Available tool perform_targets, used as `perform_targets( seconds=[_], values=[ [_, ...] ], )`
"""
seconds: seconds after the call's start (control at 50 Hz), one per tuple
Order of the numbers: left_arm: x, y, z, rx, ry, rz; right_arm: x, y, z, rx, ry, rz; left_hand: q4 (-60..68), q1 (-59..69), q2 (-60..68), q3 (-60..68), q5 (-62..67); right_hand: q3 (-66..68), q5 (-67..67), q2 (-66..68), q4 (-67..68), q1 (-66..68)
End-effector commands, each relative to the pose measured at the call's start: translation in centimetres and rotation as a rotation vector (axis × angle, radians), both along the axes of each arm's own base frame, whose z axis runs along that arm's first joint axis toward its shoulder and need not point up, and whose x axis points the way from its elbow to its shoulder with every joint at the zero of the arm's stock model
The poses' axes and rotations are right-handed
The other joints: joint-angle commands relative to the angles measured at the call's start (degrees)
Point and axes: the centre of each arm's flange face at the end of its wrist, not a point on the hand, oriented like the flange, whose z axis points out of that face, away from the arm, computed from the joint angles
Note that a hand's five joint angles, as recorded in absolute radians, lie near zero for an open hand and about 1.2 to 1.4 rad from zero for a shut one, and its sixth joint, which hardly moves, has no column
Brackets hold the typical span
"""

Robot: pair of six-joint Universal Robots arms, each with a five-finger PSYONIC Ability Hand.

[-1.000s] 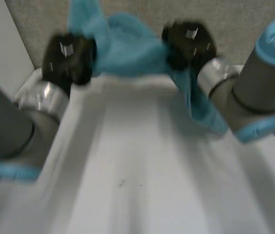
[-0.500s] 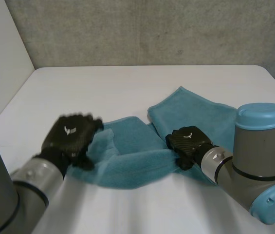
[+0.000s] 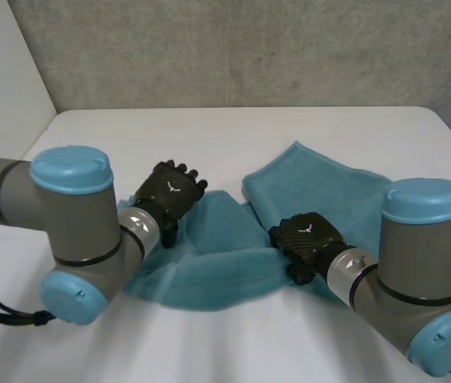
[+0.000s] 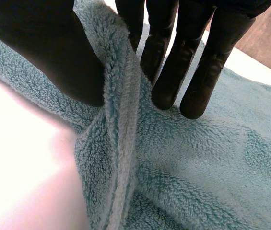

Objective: Fold the laundry

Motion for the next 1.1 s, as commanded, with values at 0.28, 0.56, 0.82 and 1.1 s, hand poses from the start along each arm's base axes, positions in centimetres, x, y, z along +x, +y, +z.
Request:
perform_targets(
  seconds=[0.28,0.56,0.82,1.1],
  values=[
    [0.7,-0.6,-2.2,0.112,-0.156,-0.026,0.1,0.2,-0.3,0.004,0.002,0.005,9.2,9.4,9.2,8.6,8.4,12.0,13.9,12.5,11.9,25.9],
    [1.1,-1.8,-3.3,0.121,-0.186,-0.01,0.1,0.3,-0.3,0.004,0.004,0.008,13.0,13.2,13.1,12.5,12.3,12.0,13.9,12.5,11.9,25.9],
    [1.4,-2.3,-2.8,0.081,-0.205,0.033,0.1,0.2,-0.3,0.004,0.004,0.005,68.0,68.2,68.1,67.5,67.3,12.0,13.9,12.5,11.9,25.9],
    [2.8,-1.8,5.0,-0.185,-0.05,0.117,-0.1,-0.5,0.7,-0.005,-0.019,-0.025,68.0,68.2,68.1,67.5,67.3,-4.0,-2.1,-3.5,-4.1,10.0]
  ],
)
